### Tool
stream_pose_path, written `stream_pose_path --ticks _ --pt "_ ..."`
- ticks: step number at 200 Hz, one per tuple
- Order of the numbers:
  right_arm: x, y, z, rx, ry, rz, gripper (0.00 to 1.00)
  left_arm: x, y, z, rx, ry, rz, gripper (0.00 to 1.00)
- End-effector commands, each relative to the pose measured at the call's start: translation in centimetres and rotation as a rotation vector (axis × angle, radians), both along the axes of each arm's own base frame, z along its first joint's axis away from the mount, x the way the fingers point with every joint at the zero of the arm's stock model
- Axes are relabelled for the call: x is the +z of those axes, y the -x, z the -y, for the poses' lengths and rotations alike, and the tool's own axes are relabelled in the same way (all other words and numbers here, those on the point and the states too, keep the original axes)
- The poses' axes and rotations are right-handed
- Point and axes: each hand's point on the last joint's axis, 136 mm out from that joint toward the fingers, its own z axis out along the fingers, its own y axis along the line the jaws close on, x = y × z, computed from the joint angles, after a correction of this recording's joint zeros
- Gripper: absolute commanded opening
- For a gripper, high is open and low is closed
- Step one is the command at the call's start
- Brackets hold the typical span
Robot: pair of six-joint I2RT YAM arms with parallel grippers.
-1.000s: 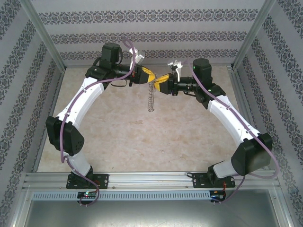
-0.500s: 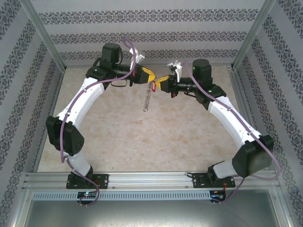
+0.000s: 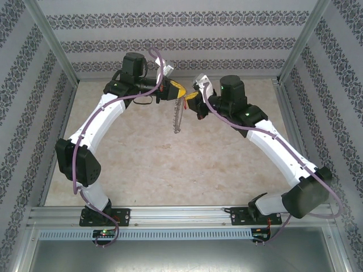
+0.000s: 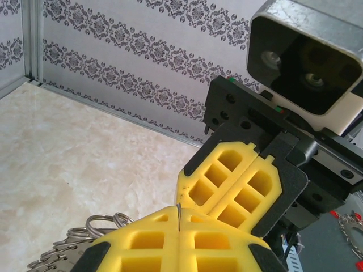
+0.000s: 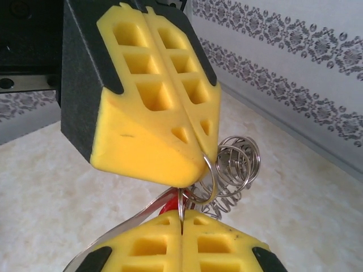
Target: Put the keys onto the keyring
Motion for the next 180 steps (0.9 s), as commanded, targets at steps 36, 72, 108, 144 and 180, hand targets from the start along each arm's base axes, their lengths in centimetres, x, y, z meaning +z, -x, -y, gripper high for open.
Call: stream_pose_path --ticks 36,72,108,144,180 --pt "0.4 3.9 -1.4 0.178 0.004 -0.009 0.33 3.6 1.2 -0.1 -0.020 0.060 0.116 0.00" --pt "3.8 3.4 3.3 0.134 -0.161 -0.019 0.34 3.5 1.4 -0.1 -0.025 0.058 0.113 0.00" --pt "7.1 1.9 7.0 0.043 -0.296 0.020 0.33 3.6 1.7 -0.1 -0.039 0.065 0.120 0.00" --pt "7.9 0.6 6.1 0.100 -0.342 -0.020 0.30 3.8 2.0 -0.1 -0.060 0.075 0.123 0.00" --pt "8.1 0.3 4.7 0.194 -0.373 -0.065 0.29 4.0 2.4 -0.1 -0.075 0.081 0.123 0.00"
